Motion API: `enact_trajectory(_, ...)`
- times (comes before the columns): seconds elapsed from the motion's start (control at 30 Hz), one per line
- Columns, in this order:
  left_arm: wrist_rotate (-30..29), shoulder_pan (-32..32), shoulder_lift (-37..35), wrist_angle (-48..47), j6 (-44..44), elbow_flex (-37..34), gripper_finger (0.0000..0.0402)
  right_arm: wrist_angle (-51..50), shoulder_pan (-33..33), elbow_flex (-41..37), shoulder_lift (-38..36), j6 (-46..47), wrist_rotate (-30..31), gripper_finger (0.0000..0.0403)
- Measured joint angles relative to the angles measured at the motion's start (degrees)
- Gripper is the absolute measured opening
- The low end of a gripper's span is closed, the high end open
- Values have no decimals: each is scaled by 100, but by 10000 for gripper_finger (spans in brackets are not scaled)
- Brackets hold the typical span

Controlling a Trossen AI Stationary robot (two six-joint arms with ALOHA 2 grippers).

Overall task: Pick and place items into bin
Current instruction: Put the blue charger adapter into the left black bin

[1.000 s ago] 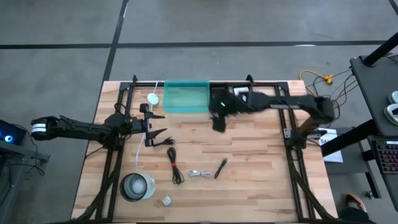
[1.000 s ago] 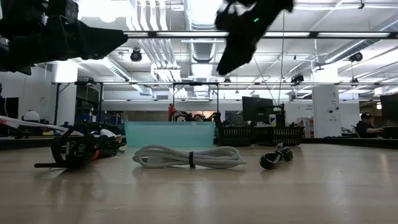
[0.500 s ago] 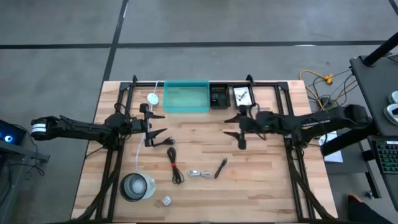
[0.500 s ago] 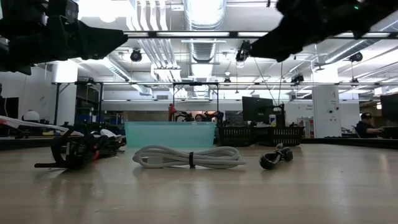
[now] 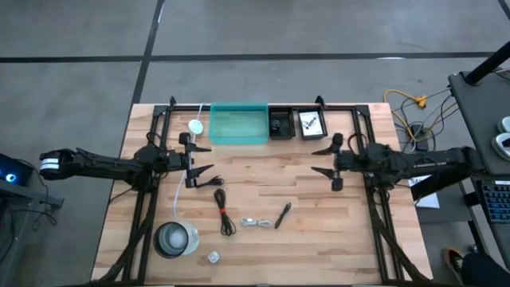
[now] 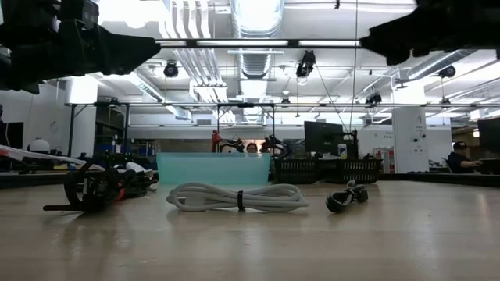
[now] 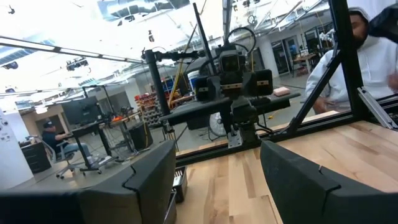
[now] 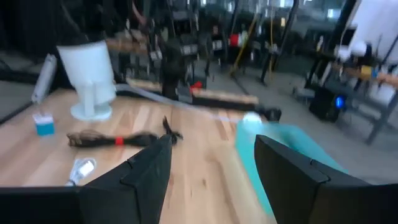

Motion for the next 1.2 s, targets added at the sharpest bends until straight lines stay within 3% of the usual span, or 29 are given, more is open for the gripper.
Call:
enact_trajectory(0.23,2,-1,70,-52,2,61,219,1032,0,-985,-760,3,50,214)
enact_trajectory(0.37,91,-37,308,-755,-447,537,219,1708,0,-1412,-763,-330,57,214)
enact_trajectory(0.5,378,-174,754,-1978,-738,1398,219,1604,-2,-1441,-760,-289,77,214)
enact_trajectory(0.8,284,-782,2041,-5127,-1190,3884,219,1667,-2,-1441,-744,-50,186,215)
enact_trajectory(0.93,130,-1153,2622,-6470,-1830,4877,219,1665,-2,-1441,-713,-62,186,215)
enact_trajectory(1.2,-246,-2209,3879,-8052,-3340,6264,219,1521,-2,-1441,-709,74,184,215)
